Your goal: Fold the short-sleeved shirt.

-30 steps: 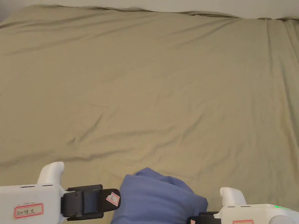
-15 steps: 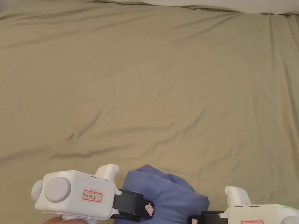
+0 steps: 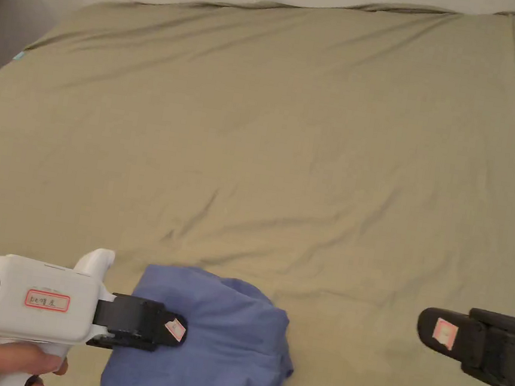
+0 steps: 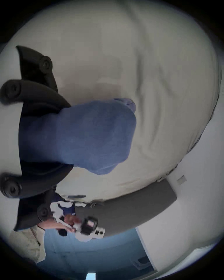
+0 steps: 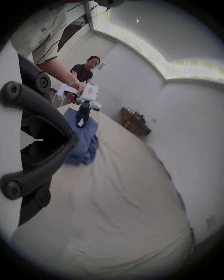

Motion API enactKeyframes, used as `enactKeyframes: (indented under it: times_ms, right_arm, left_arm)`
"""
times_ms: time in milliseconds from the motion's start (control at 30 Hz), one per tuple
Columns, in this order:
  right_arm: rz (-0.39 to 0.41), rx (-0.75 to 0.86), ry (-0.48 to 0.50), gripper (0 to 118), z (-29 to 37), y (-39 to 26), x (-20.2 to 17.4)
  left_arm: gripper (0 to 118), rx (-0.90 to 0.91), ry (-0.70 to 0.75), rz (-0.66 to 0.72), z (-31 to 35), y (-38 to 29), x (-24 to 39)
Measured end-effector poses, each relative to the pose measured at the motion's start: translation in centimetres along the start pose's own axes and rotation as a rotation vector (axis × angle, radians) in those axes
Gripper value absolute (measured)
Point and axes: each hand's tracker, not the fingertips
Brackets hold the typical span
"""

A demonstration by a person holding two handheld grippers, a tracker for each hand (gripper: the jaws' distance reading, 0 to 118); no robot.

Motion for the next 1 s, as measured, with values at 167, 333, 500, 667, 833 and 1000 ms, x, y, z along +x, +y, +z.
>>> enactKeyframes:
  times_ms: [167,333,500,667,833,1000]
  right_arm:
    - [-0.001,0.070,-0.062,3,4.3,0.6,-2.0]
    - [-0.086,0.092,-0.085,3,5.7,-1.3,-0.8]
    - [-0.080,0.059,-0.149,3,5.2,-2.5,-0.8]
    - [-0.041,0.020,-0.218,3,5.4,-2.5,-0.4]
    - [0.079,0.022,-0.465,3,5.8,-0.2,-1.3]
    - [0.345,0.175,-0.872,3,6.9,6.3,-4.5]
  left_arm:
    - [41,-0.002,0.187,0.139,8.9,0.2,-8.7]
    - [41,-0.038,0.330,0.266,12.1,0.0,-14.7]
    - [118,-0.077,0.504,0.280,10.8,-0.6,-16.8]
    - [118,0.057,0.587,0.148,11.6,-0.3,-13.5]
    - [99,0.292,0.614,0.041,16.5,1.3,-7.3]
    - [0,0.768,0.757,-0.246,19.3,3.1,5.7]
